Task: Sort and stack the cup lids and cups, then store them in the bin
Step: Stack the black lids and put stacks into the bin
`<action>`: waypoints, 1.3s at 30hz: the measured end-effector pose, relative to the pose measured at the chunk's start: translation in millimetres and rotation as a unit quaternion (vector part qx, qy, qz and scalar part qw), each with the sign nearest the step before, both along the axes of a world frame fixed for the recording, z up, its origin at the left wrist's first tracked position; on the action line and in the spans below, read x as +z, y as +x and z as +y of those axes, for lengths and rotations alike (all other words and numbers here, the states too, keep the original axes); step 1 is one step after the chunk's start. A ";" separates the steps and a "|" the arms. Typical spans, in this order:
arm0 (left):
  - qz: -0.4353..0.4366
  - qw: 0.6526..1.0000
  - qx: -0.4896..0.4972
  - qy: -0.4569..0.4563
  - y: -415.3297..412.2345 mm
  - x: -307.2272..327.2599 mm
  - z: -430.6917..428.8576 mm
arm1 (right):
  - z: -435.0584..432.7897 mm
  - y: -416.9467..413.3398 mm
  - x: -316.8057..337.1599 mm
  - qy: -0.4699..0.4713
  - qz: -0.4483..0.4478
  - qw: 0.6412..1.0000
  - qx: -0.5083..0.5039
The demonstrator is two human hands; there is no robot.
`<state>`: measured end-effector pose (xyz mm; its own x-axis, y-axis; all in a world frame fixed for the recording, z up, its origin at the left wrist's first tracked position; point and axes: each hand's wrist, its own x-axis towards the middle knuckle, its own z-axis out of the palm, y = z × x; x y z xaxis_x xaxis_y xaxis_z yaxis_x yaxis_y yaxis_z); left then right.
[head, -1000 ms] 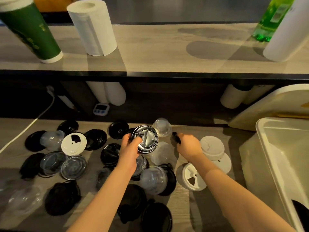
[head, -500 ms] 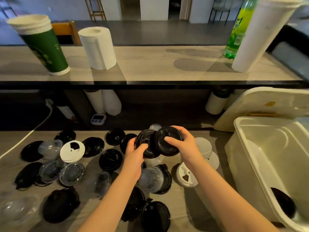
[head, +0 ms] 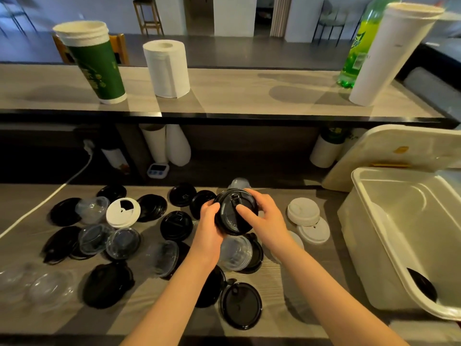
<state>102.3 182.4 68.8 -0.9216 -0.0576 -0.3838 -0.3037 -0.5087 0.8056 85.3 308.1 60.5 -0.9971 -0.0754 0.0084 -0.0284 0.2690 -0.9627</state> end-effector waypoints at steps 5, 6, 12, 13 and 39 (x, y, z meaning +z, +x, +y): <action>0.056 0.992 -0.086 -0.067 9.1 4.2 5.7 | 11.6 5.0 0.4 0.074 0.033 0.996 -0.020; 0.065 0.990 -0.098 -0.076 10.0 5.3 9.0 | 16.9 6.0 2.0 0.075 0.031 0.996 -0.021; 0.133 0.966 -0.186 -0.122 6.1 14.6 47.2 | 69.1 26.6 22.3 -0.084 -0.053 0.995 -0.018; 0.140 0.962 -0.200 -0.126 5.2 15.5 57.9 | 80.6 31.5 25.6 -0.100 -0.059 0.992 -0.038; 0.074 0.882 -0.416 -0.208 -37.6 25.9 319.5 | 362.8 50.6 45.9 -0.037 -0.113 0.982 -0.148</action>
